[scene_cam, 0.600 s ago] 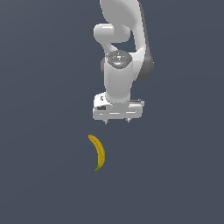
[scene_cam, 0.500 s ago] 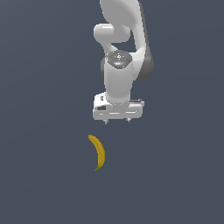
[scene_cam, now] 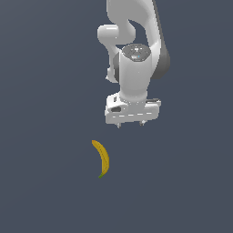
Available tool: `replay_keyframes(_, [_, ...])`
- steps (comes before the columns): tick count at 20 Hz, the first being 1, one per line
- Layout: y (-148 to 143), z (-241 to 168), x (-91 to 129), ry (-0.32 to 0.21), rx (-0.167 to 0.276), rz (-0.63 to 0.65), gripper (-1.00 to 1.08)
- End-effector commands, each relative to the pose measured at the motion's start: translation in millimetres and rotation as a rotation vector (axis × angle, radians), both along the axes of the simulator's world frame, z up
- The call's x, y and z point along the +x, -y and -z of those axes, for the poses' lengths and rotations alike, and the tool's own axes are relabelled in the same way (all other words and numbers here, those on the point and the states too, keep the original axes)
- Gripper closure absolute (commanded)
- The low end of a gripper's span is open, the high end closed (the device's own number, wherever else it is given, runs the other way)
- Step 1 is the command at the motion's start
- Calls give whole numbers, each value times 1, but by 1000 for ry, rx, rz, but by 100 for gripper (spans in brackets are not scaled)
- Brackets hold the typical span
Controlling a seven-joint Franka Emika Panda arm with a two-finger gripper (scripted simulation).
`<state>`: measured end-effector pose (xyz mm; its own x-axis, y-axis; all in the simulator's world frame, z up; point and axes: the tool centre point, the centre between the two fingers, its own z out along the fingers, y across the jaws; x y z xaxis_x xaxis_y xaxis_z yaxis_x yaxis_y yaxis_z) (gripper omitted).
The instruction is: Pick up the object and move it to a goal position.
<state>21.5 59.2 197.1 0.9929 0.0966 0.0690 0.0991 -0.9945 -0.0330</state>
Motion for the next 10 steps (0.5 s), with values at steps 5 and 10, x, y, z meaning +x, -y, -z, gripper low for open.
replay_keyframes(5, [2,2,1,-1,-1,-2,-92])
replay_keyframes(10, [12,11,10,-5,-5,-19,-92])
